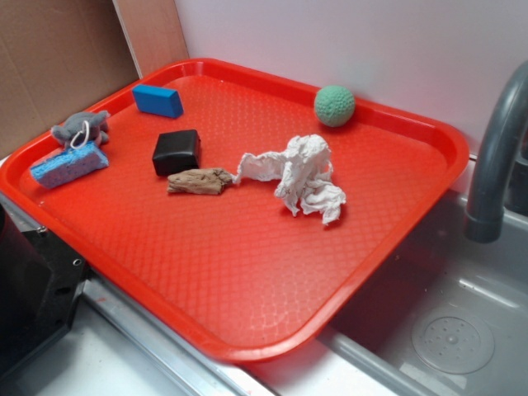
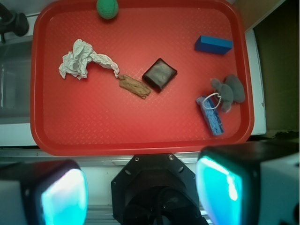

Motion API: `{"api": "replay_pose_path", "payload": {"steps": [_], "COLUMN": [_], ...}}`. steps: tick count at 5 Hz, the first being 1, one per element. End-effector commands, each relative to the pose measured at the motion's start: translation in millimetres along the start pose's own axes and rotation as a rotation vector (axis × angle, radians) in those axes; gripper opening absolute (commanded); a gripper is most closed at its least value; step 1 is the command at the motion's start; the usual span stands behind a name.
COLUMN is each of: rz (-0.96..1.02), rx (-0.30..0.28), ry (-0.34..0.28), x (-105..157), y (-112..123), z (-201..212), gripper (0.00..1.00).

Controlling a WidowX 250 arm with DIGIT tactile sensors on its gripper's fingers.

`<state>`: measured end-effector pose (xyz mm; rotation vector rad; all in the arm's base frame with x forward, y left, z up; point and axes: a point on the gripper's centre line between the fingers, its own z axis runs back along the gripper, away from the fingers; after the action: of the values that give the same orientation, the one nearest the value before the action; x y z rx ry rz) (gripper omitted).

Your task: Grab the white paper.

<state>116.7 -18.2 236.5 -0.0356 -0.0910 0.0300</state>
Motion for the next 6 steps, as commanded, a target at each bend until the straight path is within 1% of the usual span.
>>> {"api": "replay_pose_path", "payload": {"steps": [1,2,3,4,5,6], "rz": [0.0,-0.098,-0.269,-0.443,-0.566,-0.694], "rx": [0.0,0.076,-0.068,-0.089,-0.1,-0.089], "ry": [0.0,0.068,0.01,-0.082,-0.107,-0.039], "x": [0.0,43.9,83.6,123.2,131.8,127.6], "y": [0.0,-40.8,-74.6,-108.4,-127.9,-125.9], "z": [0.0,-55.8,-90.5,-112.0,-144.2,-176.4], "gripper": [1.0,1.0,1.0,1.0,1.0,1.0]}}
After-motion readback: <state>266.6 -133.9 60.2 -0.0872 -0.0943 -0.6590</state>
